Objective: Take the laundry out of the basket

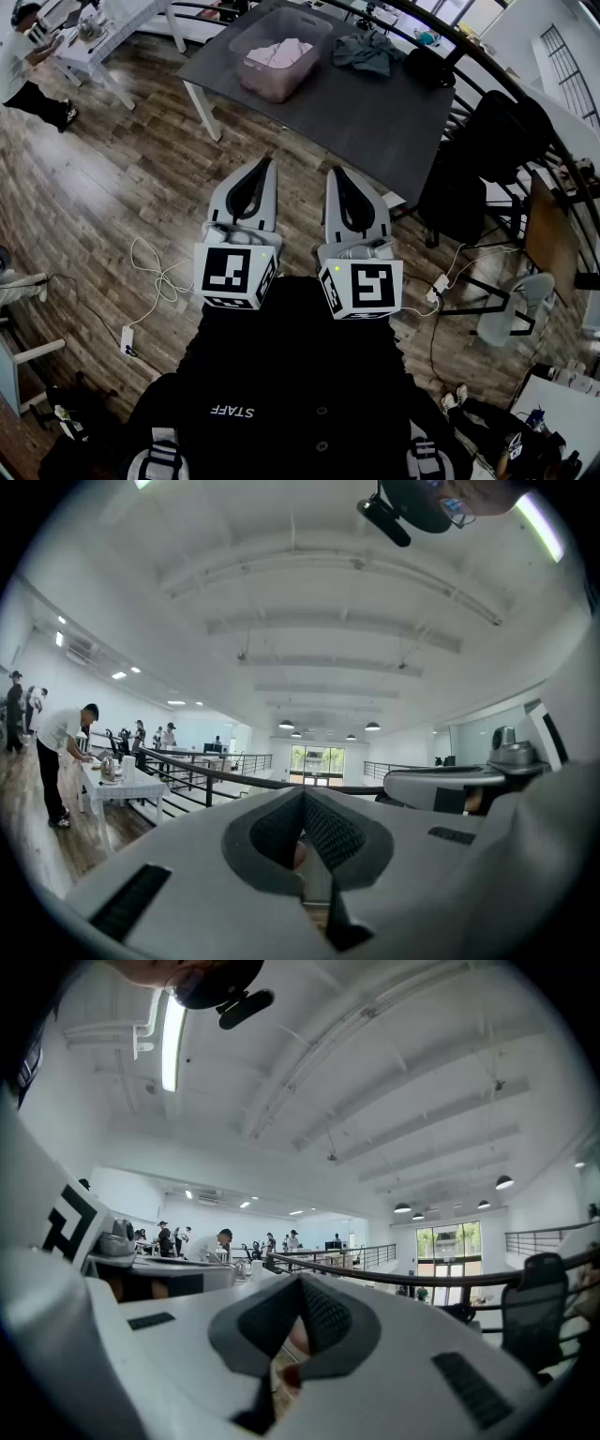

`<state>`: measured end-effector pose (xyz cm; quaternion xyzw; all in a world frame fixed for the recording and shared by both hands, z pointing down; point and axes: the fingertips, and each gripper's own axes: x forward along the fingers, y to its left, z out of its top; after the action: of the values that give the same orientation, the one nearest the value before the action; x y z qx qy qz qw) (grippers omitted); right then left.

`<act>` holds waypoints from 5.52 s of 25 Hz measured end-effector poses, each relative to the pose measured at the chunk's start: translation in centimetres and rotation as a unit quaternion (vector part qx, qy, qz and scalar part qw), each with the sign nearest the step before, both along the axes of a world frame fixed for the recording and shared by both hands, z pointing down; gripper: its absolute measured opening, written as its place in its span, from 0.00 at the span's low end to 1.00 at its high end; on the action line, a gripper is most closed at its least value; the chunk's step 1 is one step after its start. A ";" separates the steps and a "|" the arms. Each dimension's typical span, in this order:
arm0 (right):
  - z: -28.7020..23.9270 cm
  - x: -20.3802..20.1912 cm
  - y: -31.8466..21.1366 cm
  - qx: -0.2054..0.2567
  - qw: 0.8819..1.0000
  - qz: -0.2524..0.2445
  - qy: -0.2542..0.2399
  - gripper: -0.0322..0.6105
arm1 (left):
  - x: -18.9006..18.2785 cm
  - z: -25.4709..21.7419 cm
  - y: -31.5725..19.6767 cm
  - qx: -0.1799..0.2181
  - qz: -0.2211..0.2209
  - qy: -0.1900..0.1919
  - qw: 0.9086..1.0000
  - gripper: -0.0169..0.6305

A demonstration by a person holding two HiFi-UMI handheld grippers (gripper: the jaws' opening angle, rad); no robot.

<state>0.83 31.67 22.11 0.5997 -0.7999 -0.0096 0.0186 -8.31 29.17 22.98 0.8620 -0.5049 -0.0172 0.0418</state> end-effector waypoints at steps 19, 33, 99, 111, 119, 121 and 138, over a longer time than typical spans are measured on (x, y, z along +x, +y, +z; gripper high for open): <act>1.2 -3.1 -0.9 -0.010 1.000 -0.011 -0.004 0.07 | -1.9 1.2 -0.4 0.007 -0.003 -0.014 1.000 0.03; 4.8 -8.2 -2.1 -0.059 0.998 -0.018 -0.028 0.07 | -7.1 4.4 -1.3 -0.034 0.003 -0.016 0.999 0.03; 16.2 6.1 -48.5 -0.207 0.977 0.029 -0.037 0.07 | 2.1 15.9 -48.5 -0.195 -0.011 -0.028 0.980 0.03; 22.0 5.7 -51.7 -0.261 0.965 0.023 -0.014 0.07 | 4.4 23.3 -53.2 -0.276 0.009 -0.061 0.959 0.03; 24.1 7.9 -54.5 -0.280 0.959 0.029 -0.025 0.07 | 5.4 27.0 -57.6 -0.310 0.011 -0.063 0.949 0.03; 24.7 8.5 -55.4 -0.285 0.958 0.032 -0.027 0.07 | 5.8 27.9 -58.5 -0.317 0.012 -0.069 0.946 0.03; 29.8 11.7 -59.8 -0.337 0.937 0.072 -0.051 0.07 | 8.0 35.6 -63.5 -0.388 0.040 -0.126 0.912 0.17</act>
<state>12.52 -28.12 51.95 0.6140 -0.7108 0.2927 0.1791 -0.29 -34.32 58.60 0.7923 -0.4380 0.2906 0.3098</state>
